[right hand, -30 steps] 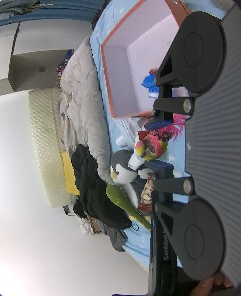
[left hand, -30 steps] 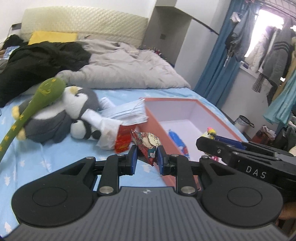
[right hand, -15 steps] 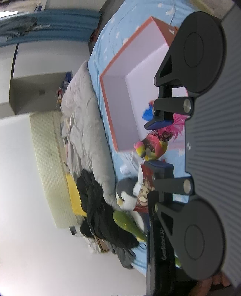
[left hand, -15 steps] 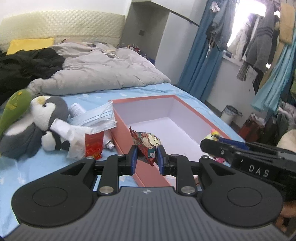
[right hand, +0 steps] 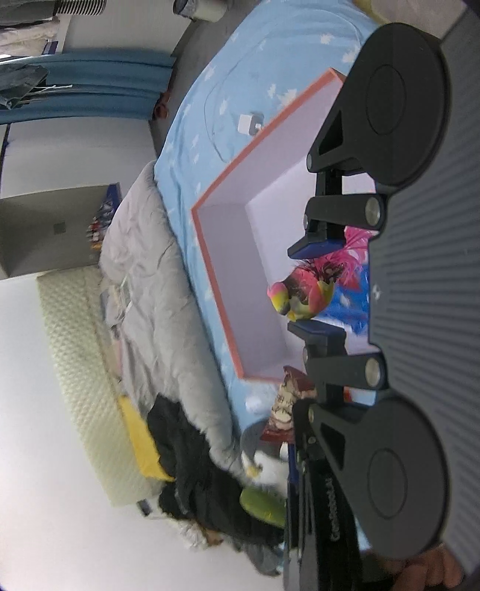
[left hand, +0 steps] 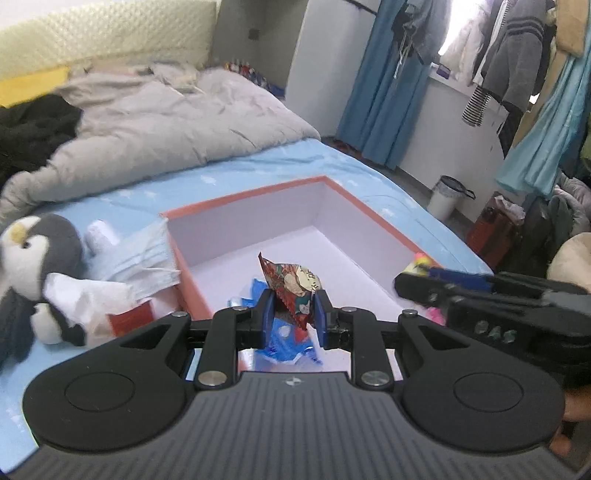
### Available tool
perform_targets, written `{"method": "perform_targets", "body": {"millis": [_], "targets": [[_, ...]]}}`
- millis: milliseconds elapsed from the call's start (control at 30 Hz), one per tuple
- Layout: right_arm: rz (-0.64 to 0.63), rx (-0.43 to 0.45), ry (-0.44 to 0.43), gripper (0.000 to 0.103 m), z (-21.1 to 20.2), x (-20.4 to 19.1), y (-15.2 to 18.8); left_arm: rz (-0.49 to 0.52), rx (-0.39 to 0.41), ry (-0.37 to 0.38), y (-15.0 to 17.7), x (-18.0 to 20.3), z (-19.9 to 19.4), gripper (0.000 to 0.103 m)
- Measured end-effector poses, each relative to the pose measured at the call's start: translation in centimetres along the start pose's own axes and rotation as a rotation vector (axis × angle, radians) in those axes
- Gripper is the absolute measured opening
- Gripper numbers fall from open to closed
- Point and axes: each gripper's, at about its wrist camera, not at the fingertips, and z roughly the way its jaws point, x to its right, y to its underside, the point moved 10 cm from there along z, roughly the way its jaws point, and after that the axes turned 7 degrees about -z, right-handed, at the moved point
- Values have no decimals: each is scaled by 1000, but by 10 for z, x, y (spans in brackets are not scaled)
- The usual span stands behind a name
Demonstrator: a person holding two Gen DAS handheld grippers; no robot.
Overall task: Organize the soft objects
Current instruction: 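Drop the candy wrapper into the box with the left gripper while the right drops the feathered toy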
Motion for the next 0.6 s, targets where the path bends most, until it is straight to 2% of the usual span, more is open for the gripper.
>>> {"method": "perform_targets", "body": {"millis": [100,200,333,600], "targets": [[14,-62,3,40,23,10,3,-27,-59,25,-6,3,24,27],[0,-104,11,40,39,15,7,-32,-89,-17,-7,1,47,27],[35,-165,16,40,56,29,18,-50,-148,-30,0,-3,73,27],[58,-228,32,39,68,43,41,-32,-162,-81,13,-4,86,30]]}}
